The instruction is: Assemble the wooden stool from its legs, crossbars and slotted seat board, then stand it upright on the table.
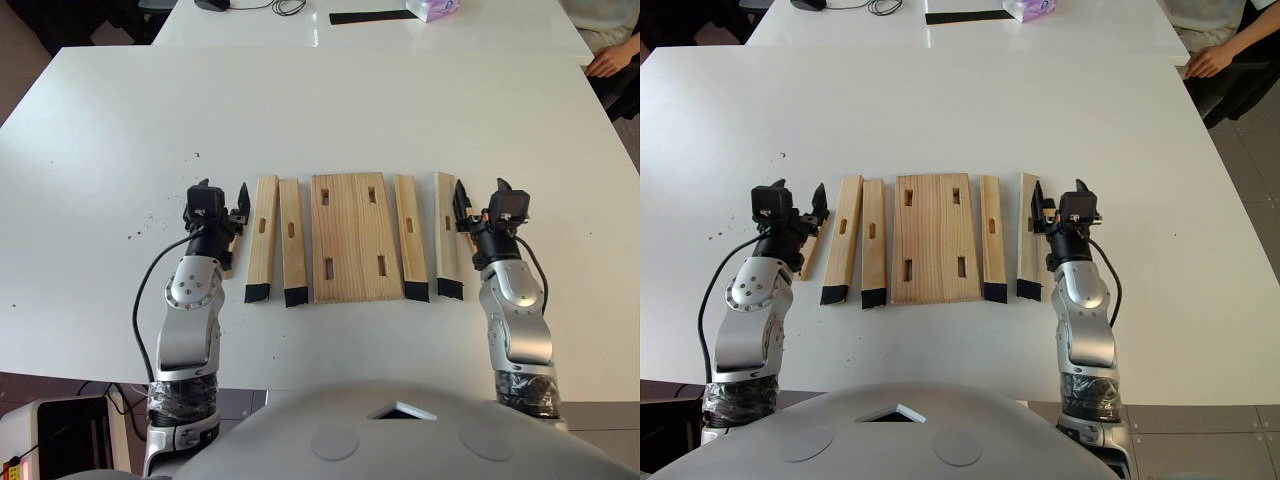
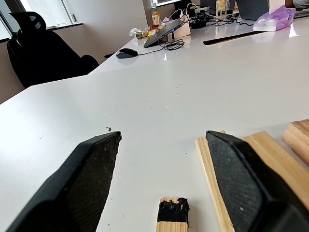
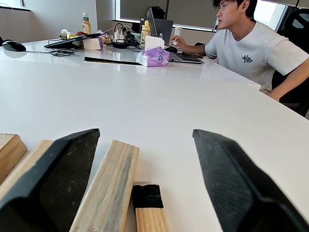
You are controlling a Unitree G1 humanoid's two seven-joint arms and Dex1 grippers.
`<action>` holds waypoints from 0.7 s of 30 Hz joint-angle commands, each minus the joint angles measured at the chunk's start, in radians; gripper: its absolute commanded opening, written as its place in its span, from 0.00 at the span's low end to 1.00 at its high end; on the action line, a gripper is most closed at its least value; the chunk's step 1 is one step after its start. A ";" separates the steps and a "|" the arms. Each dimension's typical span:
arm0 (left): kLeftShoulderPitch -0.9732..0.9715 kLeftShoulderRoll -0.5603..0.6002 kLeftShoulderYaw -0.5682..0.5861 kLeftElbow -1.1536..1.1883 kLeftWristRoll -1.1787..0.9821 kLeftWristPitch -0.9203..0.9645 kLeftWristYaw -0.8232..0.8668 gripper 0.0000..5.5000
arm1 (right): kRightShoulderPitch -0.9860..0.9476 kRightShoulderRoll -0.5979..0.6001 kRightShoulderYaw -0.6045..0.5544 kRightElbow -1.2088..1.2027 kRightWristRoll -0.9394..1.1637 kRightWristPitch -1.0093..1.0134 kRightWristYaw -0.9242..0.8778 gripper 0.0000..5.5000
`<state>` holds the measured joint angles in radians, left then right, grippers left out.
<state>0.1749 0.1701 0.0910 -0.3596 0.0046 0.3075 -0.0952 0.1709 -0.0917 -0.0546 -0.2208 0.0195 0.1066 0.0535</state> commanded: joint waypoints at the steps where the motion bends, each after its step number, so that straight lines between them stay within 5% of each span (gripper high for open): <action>1: 0.000 0.015 -0.006 0.000 0.005 0.019 -0.012 0.59 | -0.005 0.002 0.000 0.000 -0.007 0.004 -0.007 0.65; 21: 0.036 0.052 0.003 -0.075 -0.033 0.158 -0.065 0.59 | 0.008 0.002 -0.026 -0.016 -0.015 -0.002 -0.030 0.65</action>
<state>0.1845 0.1943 0.0857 -0.3809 -0.0016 0.3912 -0.1276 0.1796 -0.0839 -0.0602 -0.2235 0.0001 0.1061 0.0334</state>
